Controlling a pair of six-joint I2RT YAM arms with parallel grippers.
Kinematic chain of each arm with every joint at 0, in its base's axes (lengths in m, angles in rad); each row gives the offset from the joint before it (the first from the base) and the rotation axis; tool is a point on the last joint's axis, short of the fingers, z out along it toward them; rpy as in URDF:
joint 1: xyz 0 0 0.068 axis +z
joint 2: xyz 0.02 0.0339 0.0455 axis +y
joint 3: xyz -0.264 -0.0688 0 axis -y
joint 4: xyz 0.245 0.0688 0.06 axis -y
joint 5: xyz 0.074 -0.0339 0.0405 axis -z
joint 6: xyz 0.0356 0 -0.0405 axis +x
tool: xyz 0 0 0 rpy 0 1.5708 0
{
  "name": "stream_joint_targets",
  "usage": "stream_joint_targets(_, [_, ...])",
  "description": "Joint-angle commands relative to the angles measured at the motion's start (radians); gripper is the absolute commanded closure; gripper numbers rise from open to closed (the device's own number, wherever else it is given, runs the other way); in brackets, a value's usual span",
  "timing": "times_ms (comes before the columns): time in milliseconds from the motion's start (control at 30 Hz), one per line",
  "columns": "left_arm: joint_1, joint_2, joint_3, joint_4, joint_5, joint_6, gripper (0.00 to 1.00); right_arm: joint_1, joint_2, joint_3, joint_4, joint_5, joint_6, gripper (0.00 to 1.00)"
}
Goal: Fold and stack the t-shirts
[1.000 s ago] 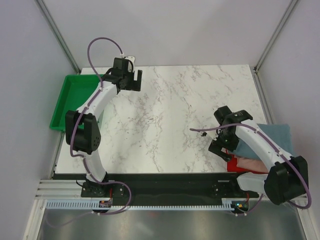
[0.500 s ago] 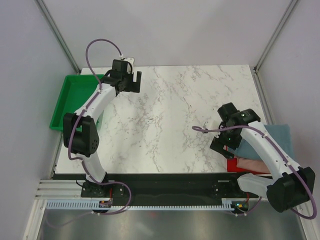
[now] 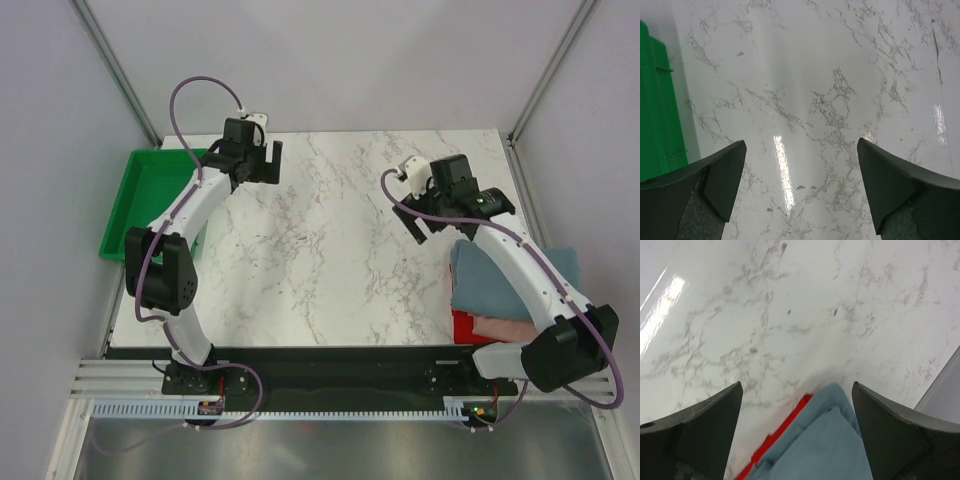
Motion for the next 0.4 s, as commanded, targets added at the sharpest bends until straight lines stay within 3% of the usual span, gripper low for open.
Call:
stream_joint_targets(0, [-0.011,-0.054,-0.007,0.04,-0.043,0.037,0.0,0.0,0.071,0.044,0.251,0.149,0.205,0.02])
stream_joint_targets(133, [-0.02,-0.055,-0.01,0.042,-0.051,0.067,0.0,0.009,0.168,0.088,0.364,0.187,0.208,0.02])
stream_joint_targets(367, [-0.033,-0.039,0.01,0.04,-0.045,0.087,0.0,0.032,0.306,0.179,0.421,0.175,0.252,0.02])
